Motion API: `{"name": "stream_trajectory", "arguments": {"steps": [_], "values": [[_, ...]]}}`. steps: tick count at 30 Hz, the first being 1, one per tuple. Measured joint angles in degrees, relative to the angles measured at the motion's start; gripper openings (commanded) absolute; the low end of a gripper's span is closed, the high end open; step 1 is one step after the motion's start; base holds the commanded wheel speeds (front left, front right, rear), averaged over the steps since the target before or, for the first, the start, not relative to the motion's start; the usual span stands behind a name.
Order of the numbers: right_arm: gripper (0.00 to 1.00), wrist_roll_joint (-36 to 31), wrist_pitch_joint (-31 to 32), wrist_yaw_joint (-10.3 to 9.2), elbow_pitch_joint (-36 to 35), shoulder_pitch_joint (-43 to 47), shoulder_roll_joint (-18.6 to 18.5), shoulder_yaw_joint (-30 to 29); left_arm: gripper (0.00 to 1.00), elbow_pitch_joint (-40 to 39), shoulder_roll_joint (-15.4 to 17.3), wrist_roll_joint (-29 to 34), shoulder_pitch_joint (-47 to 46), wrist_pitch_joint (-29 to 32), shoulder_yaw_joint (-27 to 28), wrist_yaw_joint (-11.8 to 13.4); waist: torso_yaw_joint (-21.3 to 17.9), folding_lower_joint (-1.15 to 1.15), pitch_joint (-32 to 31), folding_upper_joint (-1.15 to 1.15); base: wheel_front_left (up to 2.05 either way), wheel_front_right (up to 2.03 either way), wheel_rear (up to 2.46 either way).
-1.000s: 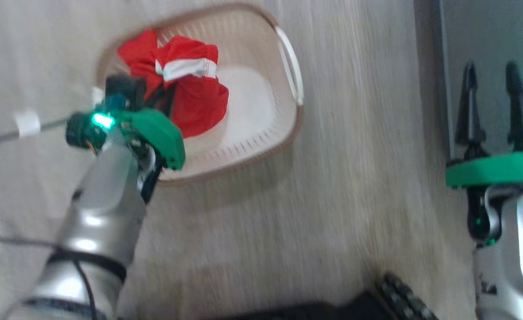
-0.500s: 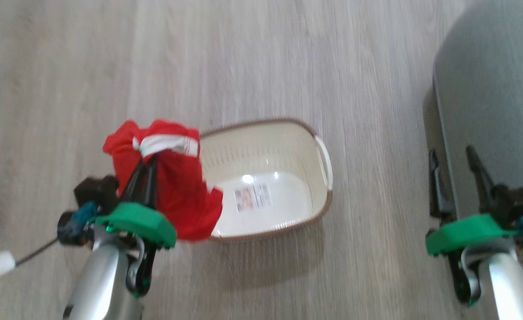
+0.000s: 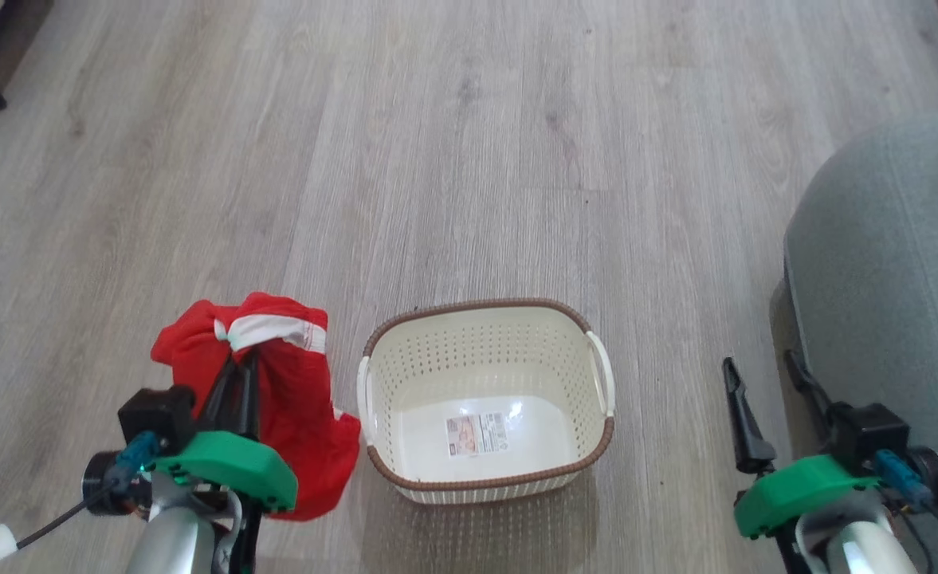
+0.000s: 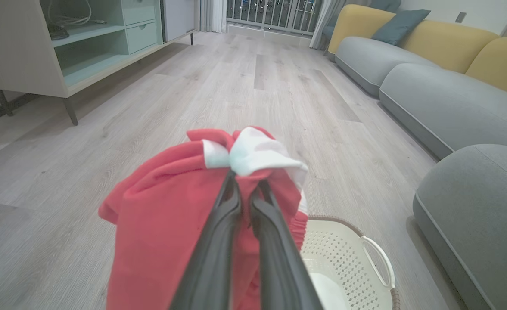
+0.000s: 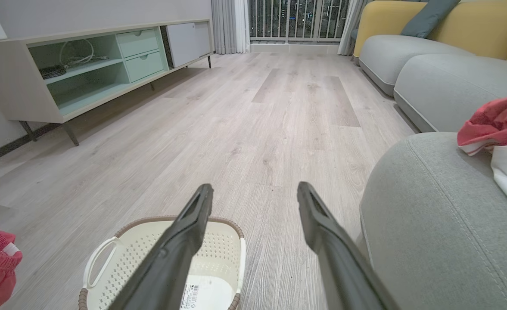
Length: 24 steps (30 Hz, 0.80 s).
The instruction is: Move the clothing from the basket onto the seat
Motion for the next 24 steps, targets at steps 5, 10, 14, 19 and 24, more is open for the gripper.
{"name": "stream_trajectory", "arguments": {"steps": [5, 10, 14, 19, 24], "values": [[1.00, 0.09, 0.00, 0.00, 0.52, 0.01, 0.10, 0.83, 0.00, -0.37, -0.01, 0.42, 0.58, 0.00, -0.01, -0.01, -0.17, 0.00, -1.25, 0.00, 0.00, 0.00, 0.00], [1.00, 0.16, 0.00, -0.01, 0.79, 0.01, 0.10, 1.30, 0.00, -0.55, -0.01, 0.43, 1.47, 0.00, 0.00, -0.07, -0.44, 0.00, -1.46, 0.00, 0.00, 0.00, 0.00], [1.00, 0.16, 0.00, 0.00, 0.81, 0.01, 0.10, 1.68, 0.00, -0.59, -0.03, 0.43, 1.55, 0.00, -0.03, -0.41, -0.72, 0.00, -1.48, 0.00, 0.00, 0.00, 0.00], [1.00, 0.16, 0.00, 0.00, 0.85, 0.01, 0.11, 1.76, 0.00, -0.59, -0.04, 0.43, 1.55, 0.00, -0.07, -0.52, -0.86, 0.01, -1.48, 0.00, 0.00, 0.00, 0.00], [1.00, 0.16, 0.00, 0.00, 0.99, 0.01, 0.12, 1.76, 0.00, -0.59, -0.05, 0.43, 1.55, 0.00, -0.09, -0.57, -0.85, 0.01, -1.54, 0.00, 0.00, 0.00, 0.00]]}}
